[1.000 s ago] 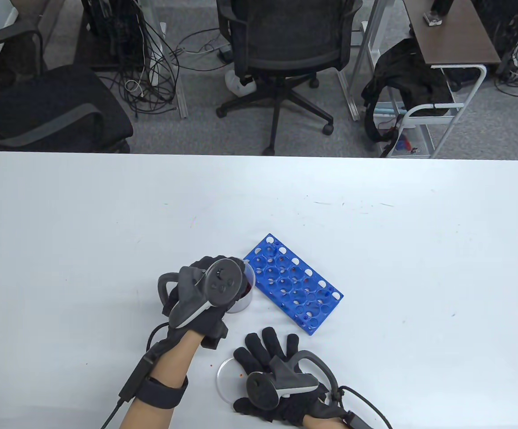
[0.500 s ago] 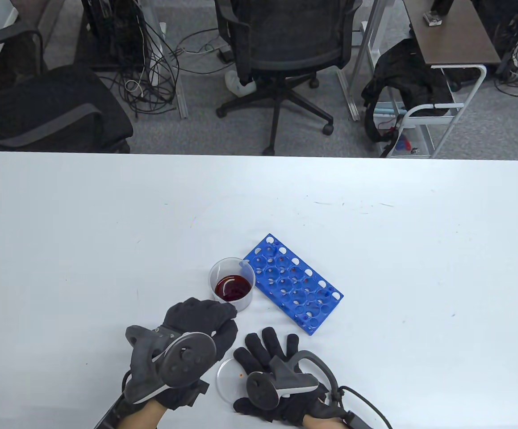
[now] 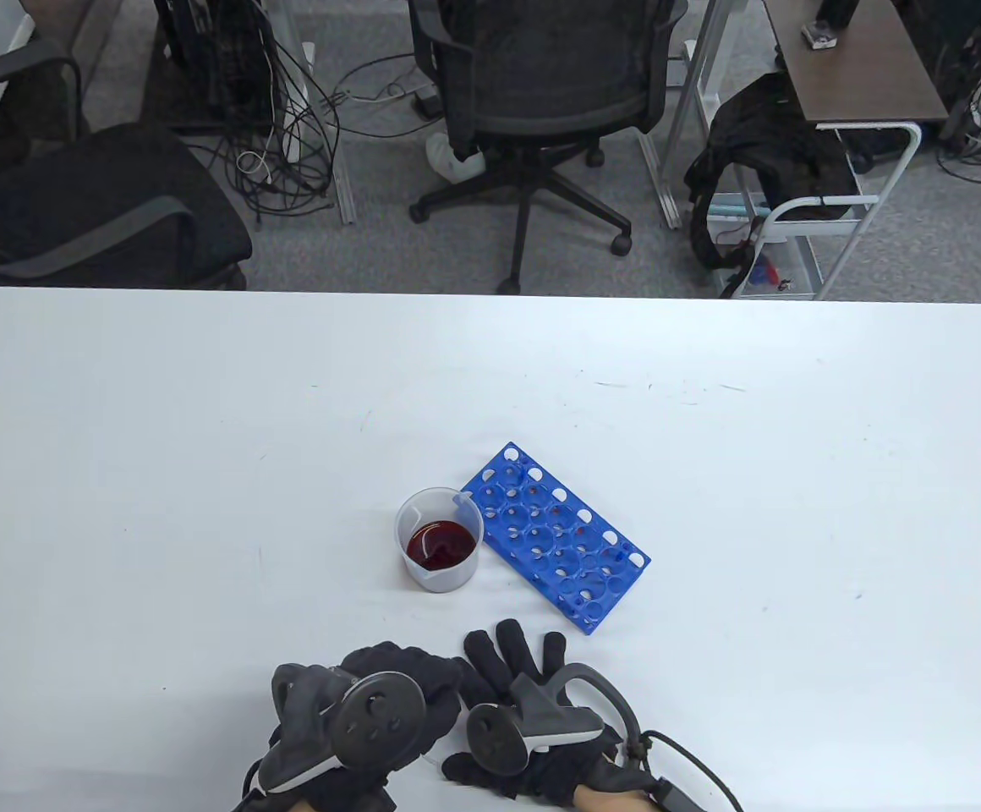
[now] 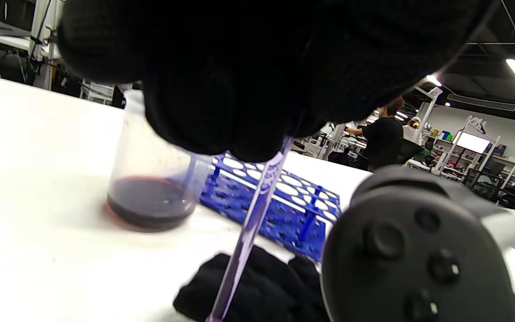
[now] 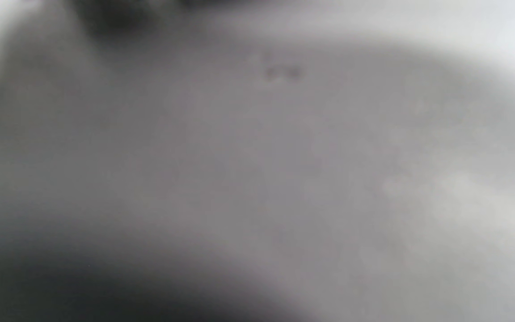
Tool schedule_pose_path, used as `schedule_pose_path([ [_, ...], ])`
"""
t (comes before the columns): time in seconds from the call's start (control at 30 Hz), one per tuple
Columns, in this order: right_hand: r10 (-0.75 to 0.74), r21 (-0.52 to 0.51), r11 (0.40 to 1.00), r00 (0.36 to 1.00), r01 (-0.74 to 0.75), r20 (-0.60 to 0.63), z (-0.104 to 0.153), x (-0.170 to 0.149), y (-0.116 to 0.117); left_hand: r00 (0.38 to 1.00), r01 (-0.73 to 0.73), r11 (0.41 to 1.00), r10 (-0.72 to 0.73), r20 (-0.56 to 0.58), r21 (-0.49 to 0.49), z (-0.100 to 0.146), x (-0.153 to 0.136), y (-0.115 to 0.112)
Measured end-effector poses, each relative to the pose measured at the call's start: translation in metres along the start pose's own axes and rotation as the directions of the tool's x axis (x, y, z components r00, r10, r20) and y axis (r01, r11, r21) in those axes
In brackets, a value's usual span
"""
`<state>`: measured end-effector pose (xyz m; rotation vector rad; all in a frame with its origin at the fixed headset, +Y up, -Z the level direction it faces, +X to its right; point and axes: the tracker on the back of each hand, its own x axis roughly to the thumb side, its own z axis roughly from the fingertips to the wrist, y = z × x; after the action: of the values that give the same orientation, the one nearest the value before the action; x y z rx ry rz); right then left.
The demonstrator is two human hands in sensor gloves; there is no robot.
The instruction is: Dip glass rod and spread liquid on culture dish
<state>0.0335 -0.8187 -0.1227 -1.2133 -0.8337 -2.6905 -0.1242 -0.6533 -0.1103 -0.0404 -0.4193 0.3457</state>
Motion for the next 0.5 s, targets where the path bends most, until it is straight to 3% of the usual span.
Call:
schedule_pose_path([
  [0.5,-0.002,0.0,1.0,1.0,0.002,-0.001,0.0,0.0,0.0,1.0,0.001,0.999,-0.001,-0.013,-0.041,-0.002,-0.004,-0.023],
])
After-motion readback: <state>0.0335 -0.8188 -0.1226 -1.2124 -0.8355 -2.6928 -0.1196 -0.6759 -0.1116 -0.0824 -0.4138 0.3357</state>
